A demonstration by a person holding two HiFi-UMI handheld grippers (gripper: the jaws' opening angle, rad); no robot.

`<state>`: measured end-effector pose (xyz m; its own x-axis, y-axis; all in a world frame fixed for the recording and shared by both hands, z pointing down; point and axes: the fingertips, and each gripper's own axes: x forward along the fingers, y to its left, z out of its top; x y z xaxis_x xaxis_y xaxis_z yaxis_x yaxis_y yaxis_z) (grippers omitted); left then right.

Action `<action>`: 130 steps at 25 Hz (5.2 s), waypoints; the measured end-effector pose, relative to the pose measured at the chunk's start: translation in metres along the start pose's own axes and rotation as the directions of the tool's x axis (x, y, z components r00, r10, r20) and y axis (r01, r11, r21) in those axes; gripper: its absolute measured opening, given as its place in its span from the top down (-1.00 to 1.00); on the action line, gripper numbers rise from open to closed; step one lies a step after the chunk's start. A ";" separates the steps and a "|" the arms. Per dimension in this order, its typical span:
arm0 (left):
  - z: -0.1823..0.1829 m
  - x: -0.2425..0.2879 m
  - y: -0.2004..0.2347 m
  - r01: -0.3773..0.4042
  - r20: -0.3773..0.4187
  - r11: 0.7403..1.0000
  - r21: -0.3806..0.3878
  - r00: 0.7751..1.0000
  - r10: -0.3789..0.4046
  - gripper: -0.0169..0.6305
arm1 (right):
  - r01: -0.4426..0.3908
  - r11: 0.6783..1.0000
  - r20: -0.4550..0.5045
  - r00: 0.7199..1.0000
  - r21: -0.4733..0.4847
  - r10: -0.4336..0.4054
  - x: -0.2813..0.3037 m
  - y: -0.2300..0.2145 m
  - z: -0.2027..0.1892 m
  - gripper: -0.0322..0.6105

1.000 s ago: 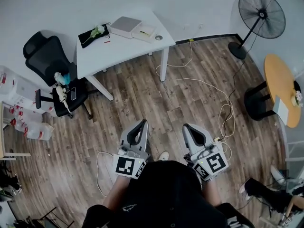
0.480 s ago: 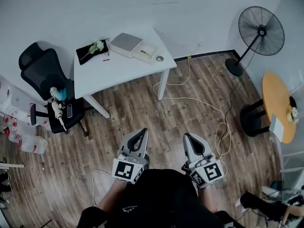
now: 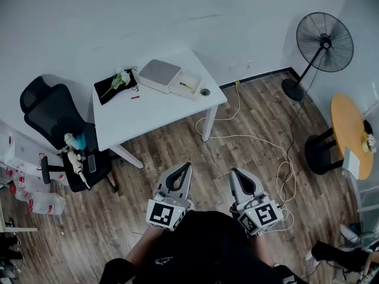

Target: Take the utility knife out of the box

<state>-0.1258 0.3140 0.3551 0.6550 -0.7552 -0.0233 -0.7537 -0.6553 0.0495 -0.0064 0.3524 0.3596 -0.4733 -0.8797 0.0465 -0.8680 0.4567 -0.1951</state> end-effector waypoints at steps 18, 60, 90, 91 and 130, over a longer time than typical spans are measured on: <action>-0.014 0.031 0.092 -0.064 -0.034 0.997 -0.034 0.997 0.063 0.93 | 0.030 0.999 -0.026 0.999 0.033 -0.029 0.094 -0.027 0.006 0.89; -0.013 0.330 0.216 -0.414 -0.035 0.910 0.000 0.910 0.414 0.93 | -0.328 0.945 -0.116 0.939 -0.013 0.324 0.367 -0.283 0.062 0.89; -0.050 0.449 0.335 0.168 -0.160 0.986 0.004 0.973 -0.165 0.93 | 0.180 0.983 -0.069 0.982 0.031 -0.178 0.443 -0.299 0.049 0.89; -0.054 0.449 0.339 0.187 -0.165 0.982 0.003 0.969 -0.184 0.93 | 0.190 0.981 -0.071 0.980 0.034 -0.188 0.448 -0.296 0.048 0.89; -0.284 0.481 0.367 0.788 -0.756 0.598 0.145 0.478 -0.447 0.93 | 0.267 0.964 -0.230 0.937 -0.007 -0.262 0.477 -0.261 0.002 0.89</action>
<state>-0.0719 -0.2858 0.6459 0.6898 -0.0570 0.7218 0.0576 -0.9894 -0.1332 -0.0048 -0.1865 0.4313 -0.2510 -0.9135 0.3202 -0.9640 0.2058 -0.1687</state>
